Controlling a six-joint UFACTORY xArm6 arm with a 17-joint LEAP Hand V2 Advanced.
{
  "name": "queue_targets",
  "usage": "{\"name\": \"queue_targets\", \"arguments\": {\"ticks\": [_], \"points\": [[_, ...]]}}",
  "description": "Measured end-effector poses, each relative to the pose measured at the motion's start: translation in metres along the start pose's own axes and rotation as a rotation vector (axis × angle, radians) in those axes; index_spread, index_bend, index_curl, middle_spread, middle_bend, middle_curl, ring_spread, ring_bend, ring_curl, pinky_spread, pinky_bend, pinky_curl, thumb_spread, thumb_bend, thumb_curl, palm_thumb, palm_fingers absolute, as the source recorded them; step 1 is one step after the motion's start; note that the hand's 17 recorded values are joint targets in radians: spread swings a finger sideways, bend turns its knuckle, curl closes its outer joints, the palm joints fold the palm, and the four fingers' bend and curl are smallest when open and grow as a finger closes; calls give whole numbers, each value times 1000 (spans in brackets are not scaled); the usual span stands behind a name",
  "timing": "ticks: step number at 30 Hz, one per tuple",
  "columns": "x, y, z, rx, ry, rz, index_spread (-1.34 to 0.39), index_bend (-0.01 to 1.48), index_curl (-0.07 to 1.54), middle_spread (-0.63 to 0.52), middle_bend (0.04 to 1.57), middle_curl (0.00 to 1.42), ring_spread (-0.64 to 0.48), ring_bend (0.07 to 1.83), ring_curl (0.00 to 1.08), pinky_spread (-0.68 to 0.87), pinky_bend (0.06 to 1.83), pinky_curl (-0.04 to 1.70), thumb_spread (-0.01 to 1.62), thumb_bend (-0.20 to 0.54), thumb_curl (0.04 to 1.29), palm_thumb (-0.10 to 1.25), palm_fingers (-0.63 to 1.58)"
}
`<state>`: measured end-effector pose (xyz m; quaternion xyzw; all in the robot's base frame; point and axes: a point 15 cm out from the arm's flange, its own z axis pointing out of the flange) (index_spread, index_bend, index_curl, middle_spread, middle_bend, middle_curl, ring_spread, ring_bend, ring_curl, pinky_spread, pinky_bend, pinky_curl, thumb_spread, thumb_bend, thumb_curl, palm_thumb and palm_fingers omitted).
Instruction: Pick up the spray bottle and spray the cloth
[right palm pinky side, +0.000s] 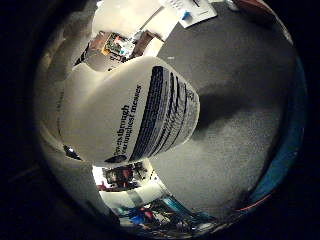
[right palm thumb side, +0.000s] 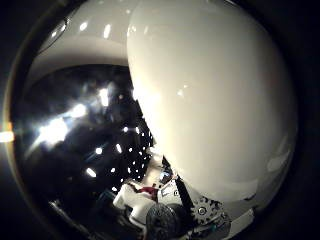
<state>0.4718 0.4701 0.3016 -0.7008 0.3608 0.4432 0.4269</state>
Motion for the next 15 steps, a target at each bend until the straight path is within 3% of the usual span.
{"name": "queue_targets", "arguments": {"ticks": [4, 6, 8, 10, 11, 12, 15], "points": [[10, 4, -4, -15, 1, 22, -267, 893, 847, -101, 1255, 645, -184, 1361, 626, -268, 994, 1149, 972, -25, 745, 765, 1055], [11, 10, -3, -36, -7, 28, -283, 707, 837, -98, 1186, 630, -168, 1322, 605, -317, 952, 1065, 963, -24, 719, 758, 955], [12, 16, -2, -64, -5, 34, -293, 613, 833, -100, 1128, 619, -163, 1318, 598, -353, 929, 1029, 972, -26, 699, 749, 856], [14, 24, -2, -101, 11, 40, -297, 472, 801, -99, 1020, 596, -152, 1255, 580, -361, 829, 1000, 1044, -23, 653, 728, 466], [14, 26, -3, -118, 22, 35, -310, 486, 784, -98, 982, 583, -137, 1174, 562, -308, 727, 985, 1081, -25, 627, 712, 285], [14, 29, -5, -140, 37, 31, -317, 506, 748, -82, 878, 543, -80, 964, 495, -171, 645, 952, 1115, -31, 587, 680, 37], [17, 38, -10, -204, 93, 14, -329, 363, 599, 5, 590, 418, 71, 655, 345, 148, 545, 807, 1127, -37, 503, 610, -108]]}}
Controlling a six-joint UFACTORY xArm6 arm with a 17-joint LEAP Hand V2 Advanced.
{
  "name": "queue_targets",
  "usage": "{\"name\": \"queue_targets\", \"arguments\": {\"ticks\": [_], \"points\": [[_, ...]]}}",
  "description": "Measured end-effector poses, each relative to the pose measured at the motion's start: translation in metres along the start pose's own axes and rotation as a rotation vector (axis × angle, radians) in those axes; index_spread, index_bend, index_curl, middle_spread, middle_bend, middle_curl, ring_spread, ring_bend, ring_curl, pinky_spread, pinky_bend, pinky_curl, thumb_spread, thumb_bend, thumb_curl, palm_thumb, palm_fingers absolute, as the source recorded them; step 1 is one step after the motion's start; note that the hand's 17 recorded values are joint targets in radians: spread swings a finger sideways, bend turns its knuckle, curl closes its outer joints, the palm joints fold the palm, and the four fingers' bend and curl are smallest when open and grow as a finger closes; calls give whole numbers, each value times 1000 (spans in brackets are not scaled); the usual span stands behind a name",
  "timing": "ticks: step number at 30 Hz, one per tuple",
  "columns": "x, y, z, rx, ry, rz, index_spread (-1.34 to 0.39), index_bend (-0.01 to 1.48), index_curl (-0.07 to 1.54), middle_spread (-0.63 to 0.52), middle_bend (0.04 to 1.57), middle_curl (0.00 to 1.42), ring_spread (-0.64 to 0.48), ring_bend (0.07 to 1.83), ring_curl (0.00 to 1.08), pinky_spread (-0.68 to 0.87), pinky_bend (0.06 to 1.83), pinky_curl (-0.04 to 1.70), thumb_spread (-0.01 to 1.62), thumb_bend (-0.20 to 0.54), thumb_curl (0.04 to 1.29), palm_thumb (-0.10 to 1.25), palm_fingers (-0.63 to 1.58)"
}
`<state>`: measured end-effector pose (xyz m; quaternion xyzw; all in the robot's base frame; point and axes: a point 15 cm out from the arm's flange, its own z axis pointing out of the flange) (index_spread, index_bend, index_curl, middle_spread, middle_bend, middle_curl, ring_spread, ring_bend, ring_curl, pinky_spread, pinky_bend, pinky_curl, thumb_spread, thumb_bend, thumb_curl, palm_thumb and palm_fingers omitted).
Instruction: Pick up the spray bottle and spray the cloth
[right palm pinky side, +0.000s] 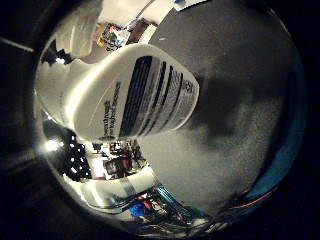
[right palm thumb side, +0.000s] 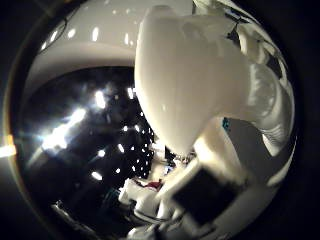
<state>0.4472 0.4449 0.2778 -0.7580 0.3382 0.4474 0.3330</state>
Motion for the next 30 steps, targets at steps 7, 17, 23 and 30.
{"name": "queue_targets", "arguments": {"ticks": [7, 17, 23, 30], "points": [[2, 11, -10, -47, 43, -7, -324, 122, 358, 166, 225, 299, 193, 343, 233, 406, 361, 538, 1070, -32, 361, 517, -100], [-37, 10, -72, 4, 128, -95, -330, 137, 232, 193, 166, 257, 219, 253, 231, 401, 360, 411, 1040, -25, 299, 486, -79], [-83, 41, -89, -72, 120, -121, -309, 157, 242, 193, 165, 241, 223, 215, 234, 401, 346, 371, 1078, -19, 310, 584, -61], [-98, 77, -129, -125, 261, -86, -306, 160, 250, 193, 167, 236, 239, 191, 232, 398, 329, 346, 1084, -22, 305, 589, -62]]}}
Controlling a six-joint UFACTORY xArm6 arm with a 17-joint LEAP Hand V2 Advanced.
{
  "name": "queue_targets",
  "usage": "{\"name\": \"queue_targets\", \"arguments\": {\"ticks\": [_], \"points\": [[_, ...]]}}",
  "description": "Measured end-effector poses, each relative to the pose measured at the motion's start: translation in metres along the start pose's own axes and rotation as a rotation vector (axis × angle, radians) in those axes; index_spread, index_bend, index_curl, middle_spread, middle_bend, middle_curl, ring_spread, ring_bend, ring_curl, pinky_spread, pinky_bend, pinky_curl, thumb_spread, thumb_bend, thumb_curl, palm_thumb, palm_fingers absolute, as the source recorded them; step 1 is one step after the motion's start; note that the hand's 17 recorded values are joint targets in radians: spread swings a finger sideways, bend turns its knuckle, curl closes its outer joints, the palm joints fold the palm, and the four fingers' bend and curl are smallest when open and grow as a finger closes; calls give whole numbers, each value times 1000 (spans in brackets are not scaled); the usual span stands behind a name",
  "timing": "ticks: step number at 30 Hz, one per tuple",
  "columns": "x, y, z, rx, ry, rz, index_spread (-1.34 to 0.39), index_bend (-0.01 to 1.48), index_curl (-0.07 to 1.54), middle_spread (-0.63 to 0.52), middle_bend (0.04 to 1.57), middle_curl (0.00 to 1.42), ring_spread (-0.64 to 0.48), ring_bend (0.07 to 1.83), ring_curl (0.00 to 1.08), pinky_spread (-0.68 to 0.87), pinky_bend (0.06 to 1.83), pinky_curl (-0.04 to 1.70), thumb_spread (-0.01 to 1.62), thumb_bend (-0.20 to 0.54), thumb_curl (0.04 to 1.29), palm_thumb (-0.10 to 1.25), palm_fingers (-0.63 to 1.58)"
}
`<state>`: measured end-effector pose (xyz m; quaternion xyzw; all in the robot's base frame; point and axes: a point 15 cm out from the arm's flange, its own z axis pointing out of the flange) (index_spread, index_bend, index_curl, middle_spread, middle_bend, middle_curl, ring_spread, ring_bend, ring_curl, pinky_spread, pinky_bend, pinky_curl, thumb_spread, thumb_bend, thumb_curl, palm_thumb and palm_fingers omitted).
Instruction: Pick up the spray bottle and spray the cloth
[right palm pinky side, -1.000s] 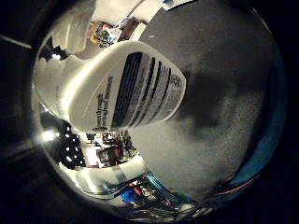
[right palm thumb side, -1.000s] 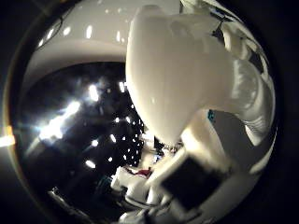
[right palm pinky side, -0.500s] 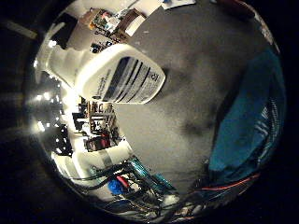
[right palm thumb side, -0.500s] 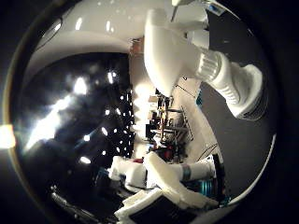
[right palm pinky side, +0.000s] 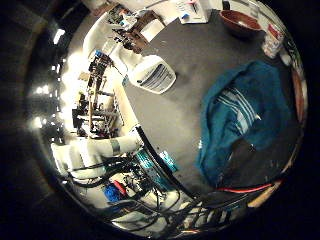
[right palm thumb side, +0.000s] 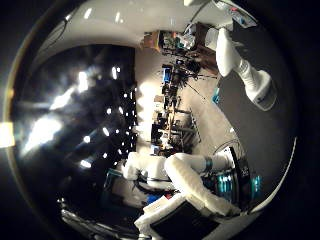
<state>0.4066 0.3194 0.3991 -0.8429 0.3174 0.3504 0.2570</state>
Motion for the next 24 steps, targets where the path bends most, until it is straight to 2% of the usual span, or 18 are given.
{"name": "queue_targets", "arguments": {"ticks": [9, 13, 20, 24], "points": [[10, 59, -41, -30, 215, 113, -295, 163, 272, 199, 186, 251, 241, 188, 218, 399, 308, 333, 1110, -12, 310, 619, -31], [5, 93, -49, -92, 227, 169, -293, 171, 278, 199, 183, 262, 241, 187, 215, 403, 296, 330, 1131, -17, 322, 637, -33], [24, 150, -65, -185, 372, 272, -282, 163, 287, 198, 187, 272, 240, 195, 209, 402, 291, 330, 1154, -16, 326, 642, -9], [27, 190, -57, -224, 364, 342, -290, 171, 288, 192, 191, 285, 239, 193, 217, 405, 304, 333, 1167, -18, 323, 649, 7]]}}
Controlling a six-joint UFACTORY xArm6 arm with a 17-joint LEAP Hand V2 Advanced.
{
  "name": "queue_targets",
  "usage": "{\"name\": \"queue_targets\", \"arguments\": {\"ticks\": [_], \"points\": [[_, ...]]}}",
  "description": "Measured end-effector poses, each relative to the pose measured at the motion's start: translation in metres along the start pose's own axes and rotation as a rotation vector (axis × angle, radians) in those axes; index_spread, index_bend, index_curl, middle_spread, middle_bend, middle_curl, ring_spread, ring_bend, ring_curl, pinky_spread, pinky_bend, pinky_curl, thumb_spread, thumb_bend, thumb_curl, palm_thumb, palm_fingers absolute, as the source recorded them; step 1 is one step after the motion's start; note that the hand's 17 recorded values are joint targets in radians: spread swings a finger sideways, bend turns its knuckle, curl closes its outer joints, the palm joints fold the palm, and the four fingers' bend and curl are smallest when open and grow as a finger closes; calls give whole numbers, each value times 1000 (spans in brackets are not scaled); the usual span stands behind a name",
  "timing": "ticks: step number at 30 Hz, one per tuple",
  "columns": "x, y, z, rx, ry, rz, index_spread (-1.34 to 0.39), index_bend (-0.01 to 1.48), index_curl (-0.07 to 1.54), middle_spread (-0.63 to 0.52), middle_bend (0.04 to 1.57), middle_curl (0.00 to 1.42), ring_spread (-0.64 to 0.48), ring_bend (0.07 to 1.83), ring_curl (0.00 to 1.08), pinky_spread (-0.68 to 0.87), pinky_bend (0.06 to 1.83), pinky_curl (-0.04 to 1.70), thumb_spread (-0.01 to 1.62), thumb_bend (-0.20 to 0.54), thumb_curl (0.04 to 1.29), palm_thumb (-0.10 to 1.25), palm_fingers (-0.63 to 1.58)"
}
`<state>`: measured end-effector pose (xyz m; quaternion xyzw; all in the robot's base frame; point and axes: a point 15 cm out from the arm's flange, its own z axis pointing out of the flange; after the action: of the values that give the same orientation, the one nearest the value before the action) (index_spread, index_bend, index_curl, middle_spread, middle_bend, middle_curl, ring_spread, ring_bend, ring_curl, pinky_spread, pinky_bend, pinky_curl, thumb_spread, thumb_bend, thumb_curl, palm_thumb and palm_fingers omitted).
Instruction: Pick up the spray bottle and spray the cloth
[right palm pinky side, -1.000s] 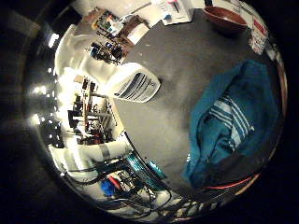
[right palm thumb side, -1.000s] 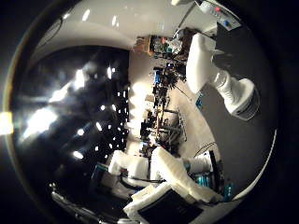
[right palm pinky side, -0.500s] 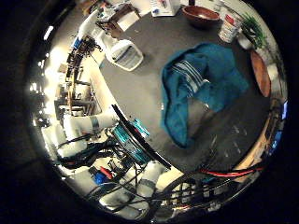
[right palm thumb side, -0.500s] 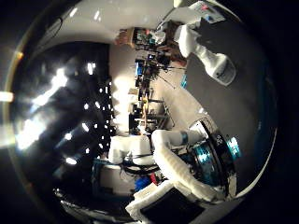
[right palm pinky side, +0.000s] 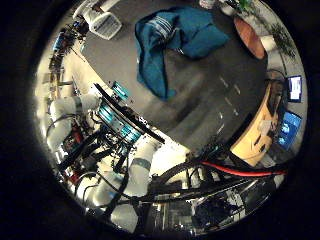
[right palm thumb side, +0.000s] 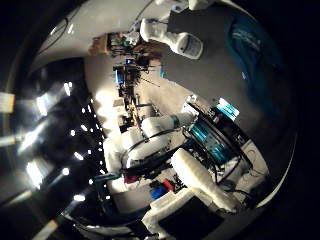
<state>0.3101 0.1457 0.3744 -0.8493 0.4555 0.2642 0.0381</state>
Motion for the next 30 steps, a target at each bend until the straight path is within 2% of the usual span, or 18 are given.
{"name": "queue_targets", "arguments": {"ticks": [4, 12, 16, 22, 30], "points": [[18, 25, 17, 18, -15, 72, -293, 178, 298, 191, 188, 292, 239, 189, 217, 407, 305, 330, 1179, -16, 323, 664, 12], [64, 66, -1, 111, 91, 203, -307, 179, 308, 170, 177, 281, 213, 219, 243, 408, 296, 327, 1180, -16, 334, 695, 44], [77, 79, 8, 115, 73, 244, -314, 184, 315, 163, 177, 278, 210, 207, 246, 400, 288, 326, 1174, -16, 341, 708, 53], [92, 97, 31, 73, 91, 282, -319, 179, 320, 149, 180, 275, 203, 205, 254, 400, 269, 322, 1164, -16, 347, 728, 77], [108, 96, 37, 83, 132, 303, -323, 178, 318, 136, 182, 277, 204, 198, 257, 401, 257, 321, 1162, -17, 356, 752, 87]]}}
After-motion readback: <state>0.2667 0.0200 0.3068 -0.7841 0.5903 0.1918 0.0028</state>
